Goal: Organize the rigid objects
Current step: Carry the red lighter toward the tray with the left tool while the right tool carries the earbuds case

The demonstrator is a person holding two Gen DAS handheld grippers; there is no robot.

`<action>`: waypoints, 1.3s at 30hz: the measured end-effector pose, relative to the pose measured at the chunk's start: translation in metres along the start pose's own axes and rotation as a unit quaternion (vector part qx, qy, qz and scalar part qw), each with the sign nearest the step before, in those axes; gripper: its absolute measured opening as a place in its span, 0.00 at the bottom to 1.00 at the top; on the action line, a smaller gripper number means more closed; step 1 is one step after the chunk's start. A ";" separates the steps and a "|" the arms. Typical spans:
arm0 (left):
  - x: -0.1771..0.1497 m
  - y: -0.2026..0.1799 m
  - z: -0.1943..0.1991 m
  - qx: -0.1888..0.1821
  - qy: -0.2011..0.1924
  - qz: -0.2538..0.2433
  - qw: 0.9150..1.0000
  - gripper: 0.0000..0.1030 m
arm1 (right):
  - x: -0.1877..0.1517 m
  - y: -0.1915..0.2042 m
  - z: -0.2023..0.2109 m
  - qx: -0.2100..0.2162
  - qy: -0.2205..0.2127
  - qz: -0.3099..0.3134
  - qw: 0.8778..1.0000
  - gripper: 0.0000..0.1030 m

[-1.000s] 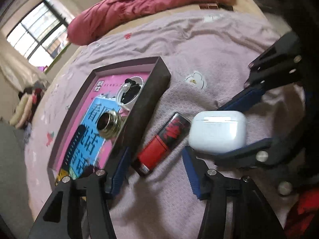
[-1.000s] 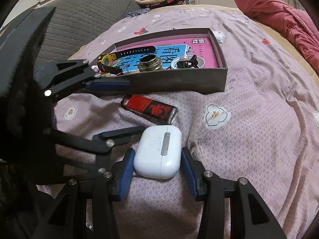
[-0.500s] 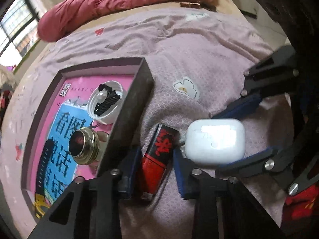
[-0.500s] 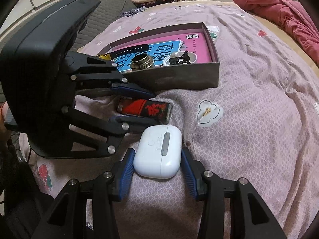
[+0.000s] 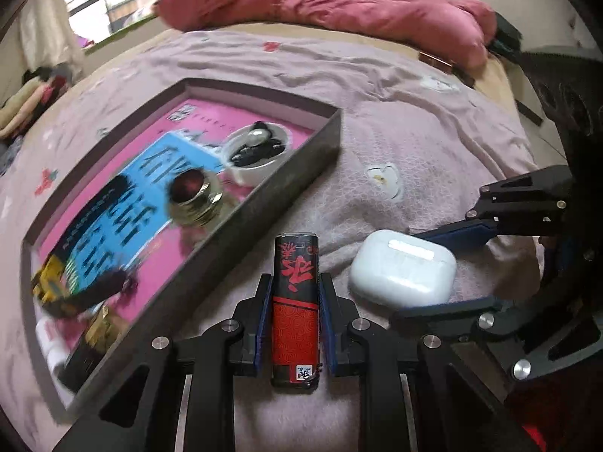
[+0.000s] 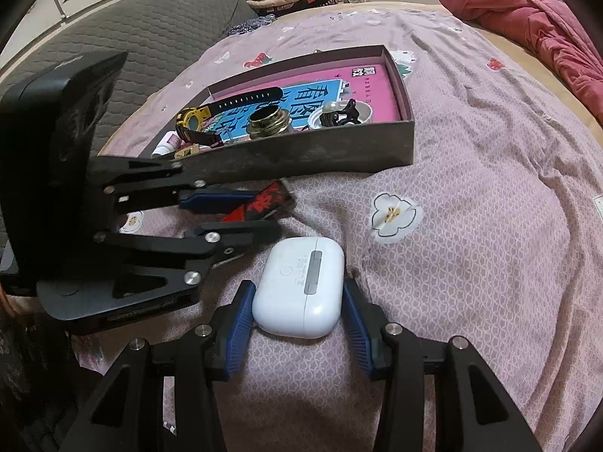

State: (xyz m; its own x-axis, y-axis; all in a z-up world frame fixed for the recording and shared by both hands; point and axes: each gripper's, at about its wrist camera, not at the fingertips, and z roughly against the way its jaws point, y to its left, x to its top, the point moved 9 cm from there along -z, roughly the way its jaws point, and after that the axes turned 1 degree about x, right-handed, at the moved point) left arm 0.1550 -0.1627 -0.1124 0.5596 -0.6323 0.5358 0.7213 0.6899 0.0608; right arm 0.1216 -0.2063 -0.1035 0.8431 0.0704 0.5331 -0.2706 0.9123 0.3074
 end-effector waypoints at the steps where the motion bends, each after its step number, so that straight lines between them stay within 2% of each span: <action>1: -0.003 0.003 0.003 0.001 0.001 0.014 1.000 0.22 | 0.001 0.000 0.000 0.000 -0.001 0.001 1.000 0.45; 8: -0.023 0.020 0.031 0.013 -0.006 0.105 0.994 0.22 | 0.007 0.002 0.002 0.004 -0.014 0.004 1.000 0.45; 12: -0.024 0.023 0.053 0.029 -0.026 0.131 0.991 0.22 | 0.012 0.003 0.005 0.007 -0.025 0.003 1.000 0.45; 15: -0.025 0.025 0.065 0.019 -0.039 0.156 0.987 0.22 | 0.009 0.004 0.000 -0.007 -0.016 0.014 1.000 0.45; 25: -0.024 0.027 0.069 0.015 -0.048 0.166 0.985 0.22 | 0.012 0.014 -0.030 -0.093 -0.015 0.092 0.991 0.43; 27: -0.024 0.027 0.068 0.019 -0.047 0.166 0.985 0.22 | 0.015 0.017 -0.032 -0.098 -0.018 0.097 0.990 0.43; 30: -0.024 0.031 0.068 0.027 -0.051 0.171 0.984 0.22 | 0.019 0.016 -0.030 -0.083 -0.022 0.088 0.992 0.43; 33: -0.022 0.037 0.071 0.030 -0.064 0.184 0.980 0.22 | 0.024 0.015 -0.019 -0.048 -0.036 0.062 0.996 0.43; 39: -0.019 0.050 0.079 0.043 -0.085 0.199 0.975 0.22 | 0.040 0.022 -0.002 -0.028 -0.071 0.059 0.995 0.43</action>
State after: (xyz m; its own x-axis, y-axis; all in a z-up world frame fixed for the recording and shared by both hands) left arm 0.1480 -0.0885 -0.0527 0.7074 -0.2455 0.6628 0.4195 0.9006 -0.1141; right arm 0.1502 -0.1829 -0.0768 0.7314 0.1240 0.6706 -0.3337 0.9227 0.1933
